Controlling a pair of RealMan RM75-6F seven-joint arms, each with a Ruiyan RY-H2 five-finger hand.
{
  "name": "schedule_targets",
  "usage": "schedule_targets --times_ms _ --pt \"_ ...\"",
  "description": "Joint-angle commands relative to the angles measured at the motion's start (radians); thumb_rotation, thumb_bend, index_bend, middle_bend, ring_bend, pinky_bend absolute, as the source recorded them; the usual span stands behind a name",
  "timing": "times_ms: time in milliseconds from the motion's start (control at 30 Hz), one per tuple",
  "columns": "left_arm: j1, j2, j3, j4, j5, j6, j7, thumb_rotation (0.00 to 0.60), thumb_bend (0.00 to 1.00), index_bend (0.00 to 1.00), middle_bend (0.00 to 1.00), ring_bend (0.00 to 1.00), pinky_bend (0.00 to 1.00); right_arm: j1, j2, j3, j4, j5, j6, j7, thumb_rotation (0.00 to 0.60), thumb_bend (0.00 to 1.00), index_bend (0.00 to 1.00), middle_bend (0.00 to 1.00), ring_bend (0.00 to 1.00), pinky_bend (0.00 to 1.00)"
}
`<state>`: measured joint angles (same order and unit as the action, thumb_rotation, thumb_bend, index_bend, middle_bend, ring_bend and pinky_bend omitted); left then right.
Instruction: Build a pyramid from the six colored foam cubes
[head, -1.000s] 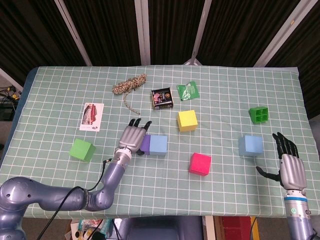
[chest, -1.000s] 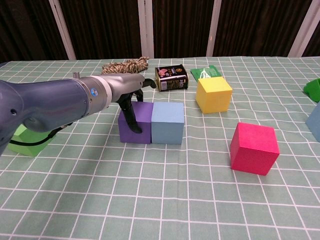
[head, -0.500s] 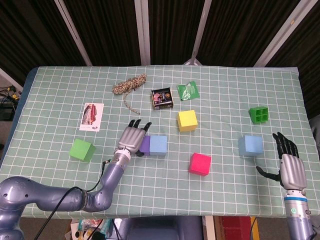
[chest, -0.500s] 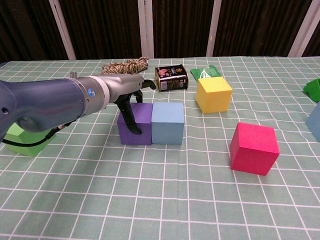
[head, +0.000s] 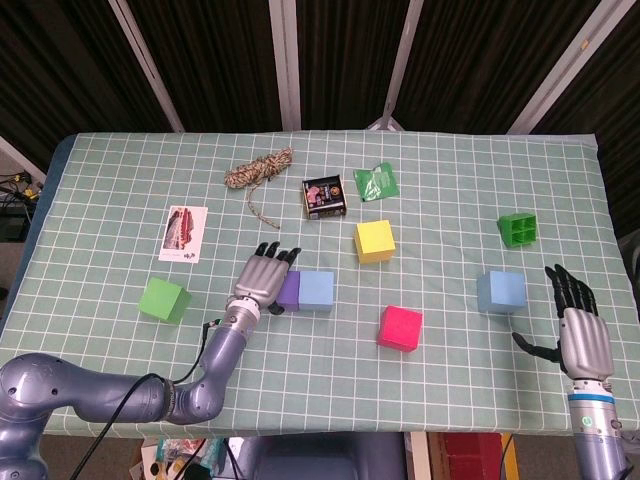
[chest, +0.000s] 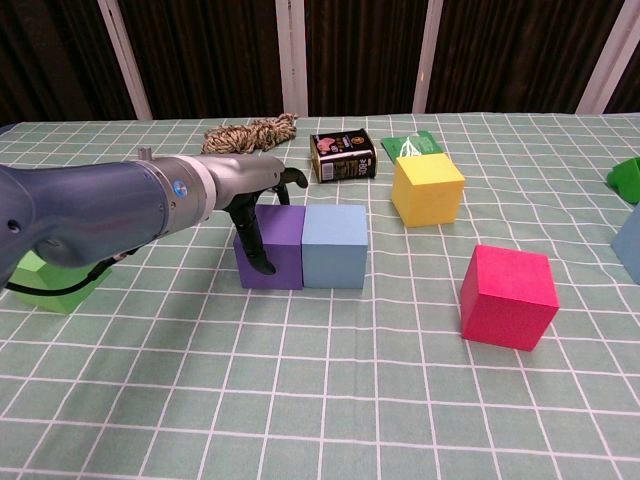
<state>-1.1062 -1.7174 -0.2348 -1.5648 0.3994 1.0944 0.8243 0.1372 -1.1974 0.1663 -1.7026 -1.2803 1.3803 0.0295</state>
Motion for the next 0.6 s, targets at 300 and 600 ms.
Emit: schedule_targets --times_ms 300,600 --pt "0.025 0.055 -0.013 -0.079 0.071 0.039 -0.034 0.6 0.08 0.0 0.01 0.0 0.0 0.0 0.001 -0.003 0.0 -0.006 0.001 0.0 0.6 0.18 0.0 0.0 0.0 0.0" --pt "0.099 0.195 0.006 -0.274 0.158 0.107 -0.08 0.6 0.06 0.0 0.01 0.0 0.0 -0.001 0.004 -0.007 -0.004 -0.017 0.007 -0.012 0.6 0.18 0.0 0.0 0.0 0.0"
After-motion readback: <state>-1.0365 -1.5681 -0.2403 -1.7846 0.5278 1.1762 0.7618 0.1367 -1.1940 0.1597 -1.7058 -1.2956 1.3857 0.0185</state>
